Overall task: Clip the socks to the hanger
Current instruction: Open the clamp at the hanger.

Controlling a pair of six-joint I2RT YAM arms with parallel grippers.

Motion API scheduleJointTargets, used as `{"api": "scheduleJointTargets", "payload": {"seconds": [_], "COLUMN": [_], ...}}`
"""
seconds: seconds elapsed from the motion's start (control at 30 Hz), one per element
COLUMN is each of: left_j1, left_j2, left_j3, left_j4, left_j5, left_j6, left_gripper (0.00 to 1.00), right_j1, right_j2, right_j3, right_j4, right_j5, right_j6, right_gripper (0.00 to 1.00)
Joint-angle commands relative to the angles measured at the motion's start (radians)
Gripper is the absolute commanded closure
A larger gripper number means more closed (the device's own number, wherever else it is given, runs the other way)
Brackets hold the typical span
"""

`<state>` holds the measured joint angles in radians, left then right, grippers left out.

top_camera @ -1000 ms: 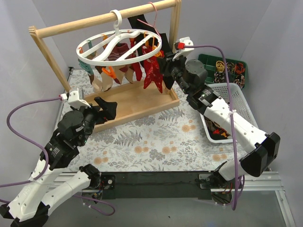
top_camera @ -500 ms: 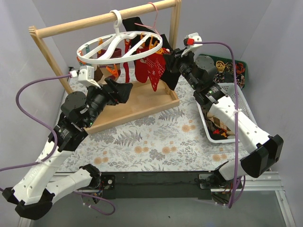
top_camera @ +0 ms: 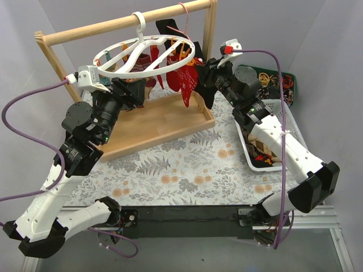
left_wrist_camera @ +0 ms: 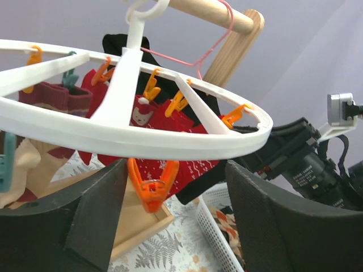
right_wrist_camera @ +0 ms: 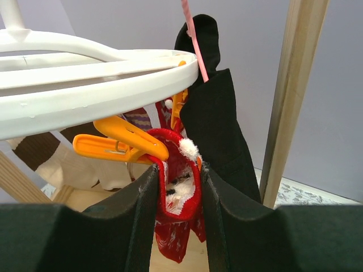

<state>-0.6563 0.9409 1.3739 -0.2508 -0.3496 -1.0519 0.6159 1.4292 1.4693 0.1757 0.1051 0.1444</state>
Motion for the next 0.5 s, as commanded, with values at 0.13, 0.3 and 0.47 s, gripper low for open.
{"api": "scheduleJointTargets", "payload": {"seconds": [0.13, 0.3, 0.47], "left_j1": [0.003, 0.003, 0.003], "left_j2": [0.018, 0.035, 0.052], "left_j3": [0.033, 0.039, 0.048], "left_j4": [-0.002, -0.021, -0.021], "left_j5": [-0.101, -0.088, -0.066], "left_j6": [0.079, 0.066, 0.069], "left_gripper": [0.47, 0.55, 0.65], "right_j1": [-0.01, -0.013, -0.015], "right_j2": [-0.036, -0.041, -0.058], "right_j3": [0.002, -0.006, -0.026], "right_j4": [0.038, 0.038, 0.036], "right_j5": [-0.001, -0.004, -0.004], "right_j6": [0.004, 0.006, 0.003], "right_gripper": [0.6, 0.6, 0.6]}}
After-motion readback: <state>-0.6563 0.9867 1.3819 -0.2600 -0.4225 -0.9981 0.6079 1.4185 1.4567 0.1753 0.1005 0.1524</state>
